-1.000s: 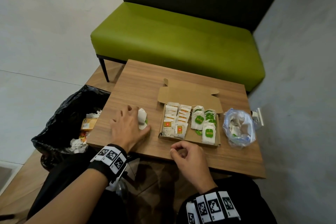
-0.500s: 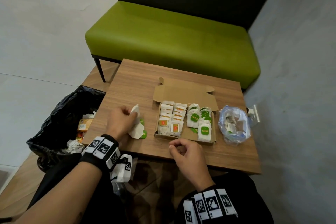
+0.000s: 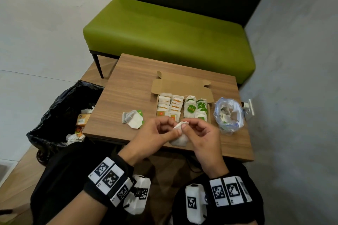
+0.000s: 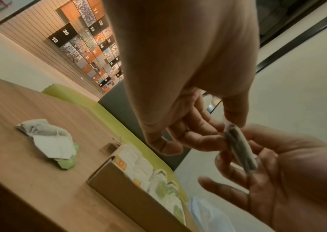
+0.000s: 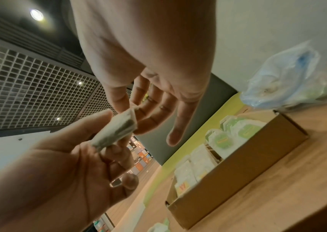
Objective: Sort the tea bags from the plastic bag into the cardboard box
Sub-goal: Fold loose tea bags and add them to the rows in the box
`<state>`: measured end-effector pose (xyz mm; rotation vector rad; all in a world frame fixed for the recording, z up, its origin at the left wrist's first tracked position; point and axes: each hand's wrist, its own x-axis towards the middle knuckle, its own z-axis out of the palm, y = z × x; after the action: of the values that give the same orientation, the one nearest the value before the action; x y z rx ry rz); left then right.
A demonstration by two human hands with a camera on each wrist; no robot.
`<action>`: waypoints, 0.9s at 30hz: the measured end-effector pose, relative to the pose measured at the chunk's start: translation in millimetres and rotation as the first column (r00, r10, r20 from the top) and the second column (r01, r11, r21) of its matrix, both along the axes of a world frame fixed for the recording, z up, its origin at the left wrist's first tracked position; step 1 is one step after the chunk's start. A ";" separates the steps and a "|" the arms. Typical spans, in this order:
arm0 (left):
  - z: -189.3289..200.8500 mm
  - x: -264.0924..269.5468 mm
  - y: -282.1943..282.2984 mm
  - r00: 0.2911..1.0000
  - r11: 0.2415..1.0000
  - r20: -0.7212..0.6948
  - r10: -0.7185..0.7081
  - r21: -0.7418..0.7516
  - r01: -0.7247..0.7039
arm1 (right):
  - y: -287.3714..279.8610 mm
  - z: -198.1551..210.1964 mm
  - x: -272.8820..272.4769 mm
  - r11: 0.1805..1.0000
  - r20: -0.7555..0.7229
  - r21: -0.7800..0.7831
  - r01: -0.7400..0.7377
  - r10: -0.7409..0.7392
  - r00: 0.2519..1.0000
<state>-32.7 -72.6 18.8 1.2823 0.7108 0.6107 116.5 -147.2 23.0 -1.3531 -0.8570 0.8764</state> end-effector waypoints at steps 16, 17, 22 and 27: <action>4.1 6.2 -32.2 0.986 0.982 -0.067 0.152 0.128 -0.142 | -28.3 9.2 7.4 1.000 0.103 0.027 -0.005 0.002 0.995; 4.9 6.9 -32.2 0.986 0.979 -0.067 0.153 0.145 -0.142 | -26.7 9.5 9.2 1.000 0.093 -0.005 -0.010 0.010 0.996; 5.9 6.9 -27.3 0.987 0.970 -0.113 0.112 0.226 -0.085 | -22.3 8.2 21.0 0.991 0.174 -0.119 -0.066 0.087 0.981; 6.5 16.4 -8.9 0.965 0.896 -0.249 0.082 0.443 0.038 | -15.3 6.8 33.7 0.993 0.265 -0.099 -0.063 0.088 0.960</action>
<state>-16.3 -81.5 25.3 1.8087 0.8323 0.6519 150.1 -162.4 29.8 -1.5505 -1.0958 0.8078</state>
